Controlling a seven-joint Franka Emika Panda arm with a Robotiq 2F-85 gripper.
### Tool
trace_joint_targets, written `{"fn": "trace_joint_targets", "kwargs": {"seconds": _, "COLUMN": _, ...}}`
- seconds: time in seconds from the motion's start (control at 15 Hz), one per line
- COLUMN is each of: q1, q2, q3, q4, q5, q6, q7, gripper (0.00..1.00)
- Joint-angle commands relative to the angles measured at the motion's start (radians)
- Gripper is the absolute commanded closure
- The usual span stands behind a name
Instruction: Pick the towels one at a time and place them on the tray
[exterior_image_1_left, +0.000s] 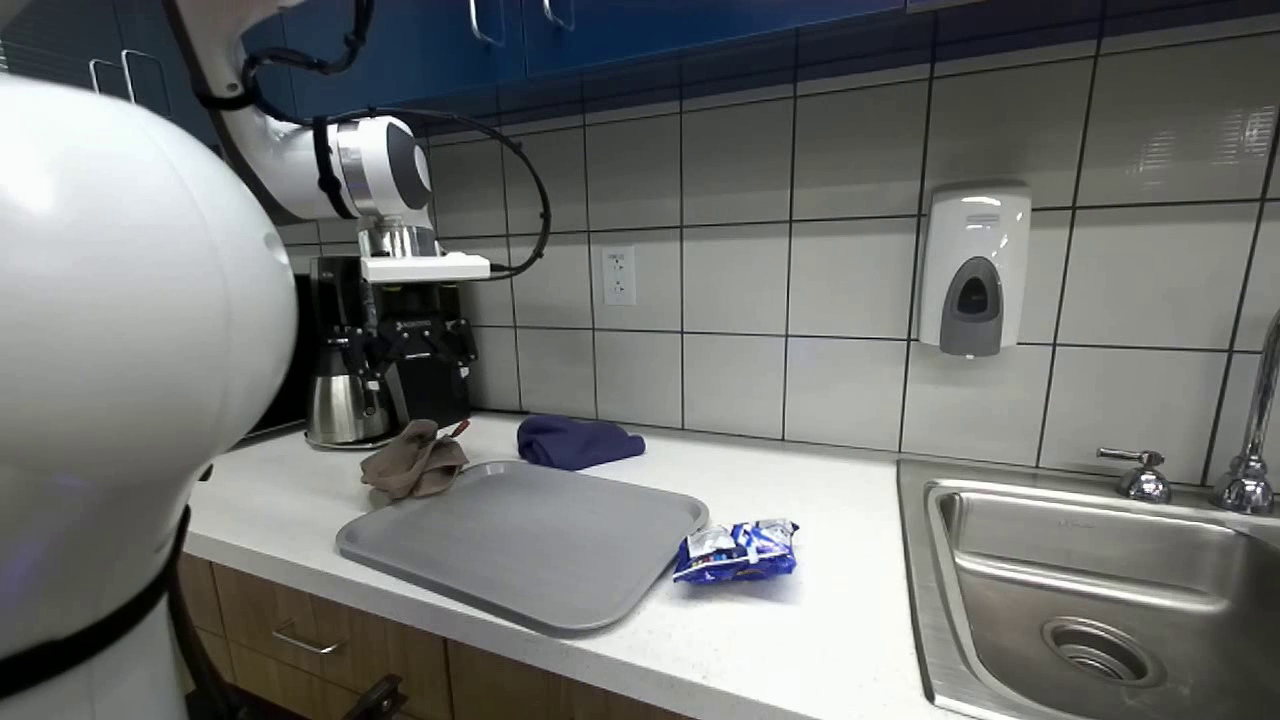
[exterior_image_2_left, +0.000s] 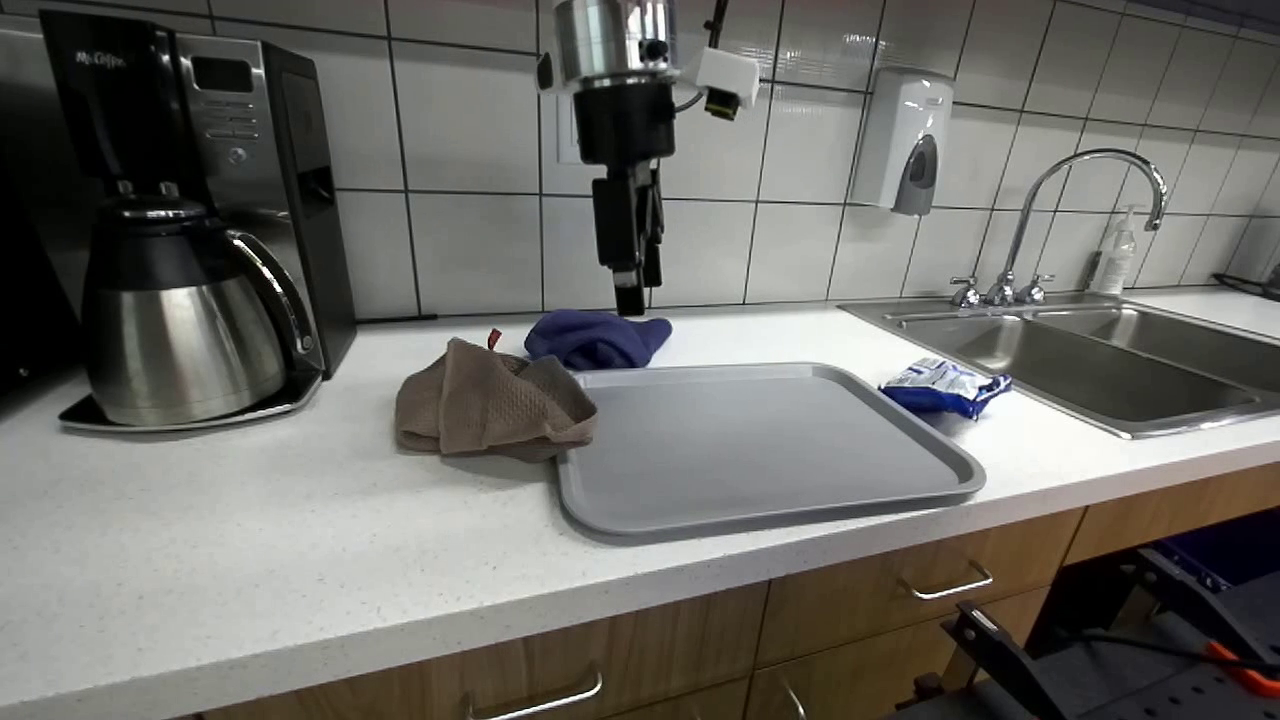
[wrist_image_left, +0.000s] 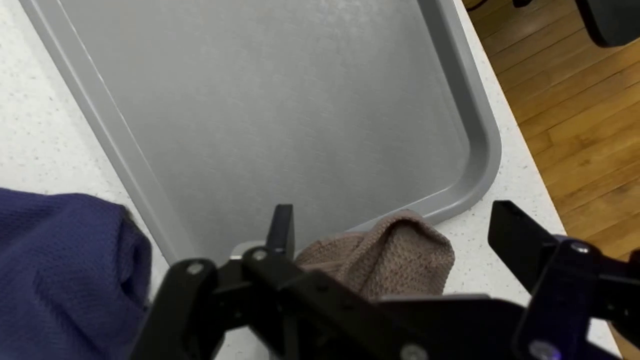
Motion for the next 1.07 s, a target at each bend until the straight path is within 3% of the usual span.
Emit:
{"fn": "trace_joint_targets", "kwargs": {"seconds": 0.0, "q1": 0.008, "q2": 0.066, "q3": 0.03, "q4": 0.07, "q5": -0.005, "q6": -0.001, "q7": 0.001, "gripper": 0.0}}
{"fn": "trace_joint_targets", "kwargs": {"seconds": 0.33, "q1": 0.029, "q2": 0.148, "q3": 0.05, "q4": 0.147, "q5": -0.013, "q6": 0.0, "q7": 0.023, "gripper": 0.0}}
{"fn": "trace_joint_targets", "kwargs": {"seconds": 0.8, "q1": 0.081, "q2": 0.262, "q3": 0.033, "q4": 0.24, "q5": -0.12, "q6": 0.026, "q7": 0.158, "gripper": 0.0}}
{"fn": "trace_joint_targets", "kwargs": {"seconds": 0.87, "q1": 0.059, "q2": 0.225, "q3": 0.048, "q4": 0.19, "q5": -0.087, "q6": 0.034, "q7": 0.116, "gripper": 0.0}}
{"fn": "trace_joint_targets", "kwargs": {"seconds": 1.0, "q1": 0.061, "q2": 0.241, "q3": 0.048, "q4": 0.197, "q5": -0.089, "q6": 0.034, "q7": 0.12, "gripper": 0.0}}
